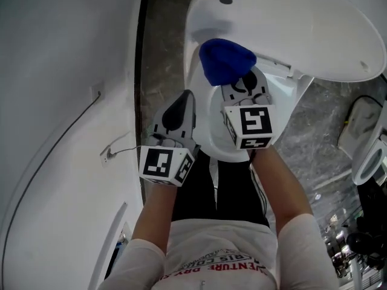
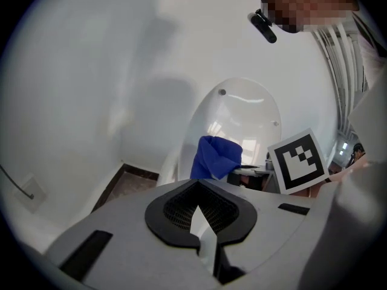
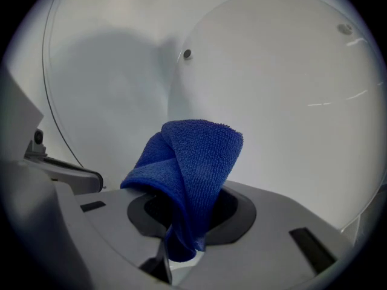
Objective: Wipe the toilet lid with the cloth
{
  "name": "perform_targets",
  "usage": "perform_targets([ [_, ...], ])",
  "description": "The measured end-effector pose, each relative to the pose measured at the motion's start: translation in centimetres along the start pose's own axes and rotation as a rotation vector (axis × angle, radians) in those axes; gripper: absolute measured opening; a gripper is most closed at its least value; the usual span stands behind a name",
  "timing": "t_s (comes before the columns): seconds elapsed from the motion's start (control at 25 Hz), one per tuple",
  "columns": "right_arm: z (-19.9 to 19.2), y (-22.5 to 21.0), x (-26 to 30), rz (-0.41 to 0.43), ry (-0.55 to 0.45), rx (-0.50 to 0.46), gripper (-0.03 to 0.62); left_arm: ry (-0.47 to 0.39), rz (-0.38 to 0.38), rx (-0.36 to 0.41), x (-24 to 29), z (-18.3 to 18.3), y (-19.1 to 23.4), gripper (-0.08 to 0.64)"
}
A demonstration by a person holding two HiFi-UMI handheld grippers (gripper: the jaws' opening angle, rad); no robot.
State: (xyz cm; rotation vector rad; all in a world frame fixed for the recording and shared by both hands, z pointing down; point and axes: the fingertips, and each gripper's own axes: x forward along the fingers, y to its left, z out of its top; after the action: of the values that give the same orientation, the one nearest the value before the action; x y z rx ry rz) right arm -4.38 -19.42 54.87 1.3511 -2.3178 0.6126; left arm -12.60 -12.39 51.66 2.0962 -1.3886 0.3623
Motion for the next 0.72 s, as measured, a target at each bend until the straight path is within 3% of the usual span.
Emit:
perform_targets([
  [0.32, -0.6, 0.9, 4.4, 0.006, -0.002, 0.039, 0.087, 0.011, 0.012, 0.009, 0.3, -1.0, 3.1, 0.006],
  [0.72, -2.3, -4.7, 3.1, -0.105, 0.019, 0.035, 0.087, 0.041, -0.029, 0.072, 1.3, -1.6, 1.2, 0.006],
])
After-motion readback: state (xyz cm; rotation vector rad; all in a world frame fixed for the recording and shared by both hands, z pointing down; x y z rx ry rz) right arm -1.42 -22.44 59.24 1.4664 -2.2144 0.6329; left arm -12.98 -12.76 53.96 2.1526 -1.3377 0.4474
